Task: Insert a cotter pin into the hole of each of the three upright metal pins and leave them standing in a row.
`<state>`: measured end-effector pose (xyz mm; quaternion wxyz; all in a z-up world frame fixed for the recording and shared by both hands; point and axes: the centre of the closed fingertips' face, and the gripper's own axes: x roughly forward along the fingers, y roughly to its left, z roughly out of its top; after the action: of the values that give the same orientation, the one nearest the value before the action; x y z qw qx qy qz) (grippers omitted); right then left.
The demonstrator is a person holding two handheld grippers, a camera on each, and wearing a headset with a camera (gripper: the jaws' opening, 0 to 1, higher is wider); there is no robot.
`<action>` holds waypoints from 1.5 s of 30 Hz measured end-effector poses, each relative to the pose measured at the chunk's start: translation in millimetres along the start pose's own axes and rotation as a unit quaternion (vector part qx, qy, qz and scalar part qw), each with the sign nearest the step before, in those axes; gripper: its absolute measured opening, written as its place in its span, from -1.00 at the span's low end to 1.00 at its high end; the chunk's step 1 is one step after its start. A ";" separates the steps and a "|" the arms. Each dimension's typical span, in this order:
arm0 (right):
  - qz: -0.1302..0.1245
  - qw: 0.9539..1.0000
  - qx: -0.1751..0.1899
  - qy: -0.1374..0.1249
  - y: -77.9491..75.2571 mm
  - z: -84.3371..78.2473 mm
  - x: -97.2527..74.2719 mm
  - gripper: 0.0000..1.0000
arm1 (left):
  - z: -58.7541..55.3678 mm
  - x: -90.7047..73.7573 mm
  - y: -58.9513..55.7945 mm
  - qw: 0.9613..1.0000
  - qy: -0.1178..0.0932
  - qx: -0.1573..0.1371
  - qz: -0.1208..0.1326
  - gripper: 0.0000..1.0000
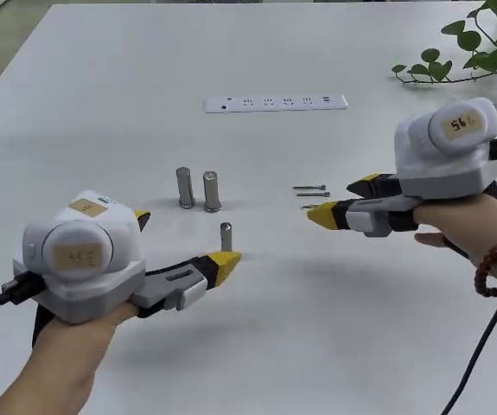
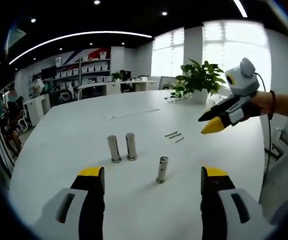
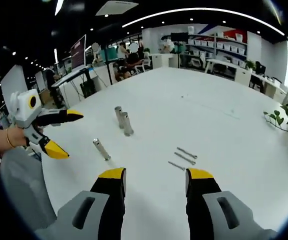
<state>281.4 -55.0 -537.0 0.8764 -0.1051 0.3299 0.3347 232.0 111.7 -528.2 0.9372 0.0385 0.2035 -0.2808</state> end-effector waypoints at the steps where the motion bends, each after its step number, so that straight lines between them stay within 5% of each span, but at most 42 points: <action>1: 0.005 1.000 -0.008 0.006 -1.6 -0.5 1.8 -0.14 | -0.5 0.2 -0.5 1.000 0.002 0.004 -0.003 0.61; 8: 0.019 0.998 -0.035 0.047 -13.9 -8.6 17.9 -0.29 | -2.5 -0.8 -2.5 1.000 0.006 0.008 -0.006 0.75; 17: 0.040 0.990 -0.087 0.104 -38.5 -14.8 48.2 -0.41 | -3.6 -1.0 -4.4 1.000 0.010 0.018 -0.014 0.90; 26: 0.068 0.970 -0.151 0.176 -47.8 -27.1 59.4 -0.59 | -9.2 -3.6 -0.1 0.999 0.023 0.021 -0.011 0.95; 37: 0.084 0.954 -0.196 0.213 -47.8 -31.8 68.8 -0.72 | -13.5 -12.5 7.7 0.999 0.026 0.031 0.008 0.84; 43: 0.100 0.938 -0.225 0.244 -47.2 -41.2 69.2 -0.80 | -11.8 -15.4 10.0 1.000 0.016 0.018 0.012 0.79; 45: 0.108 0.938 -0.220 0.247 -42.3 -40.8 67.2 -0.86 | -12.3 -16.0 10.4 1.000 0.018 0.019 0.013 0.79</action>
<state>325.9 -68.6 -613.2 0.6810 -0.3383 0.4631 0.4554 221.0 130.9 -533.4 0.9361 0.0636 0.2144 -0.2717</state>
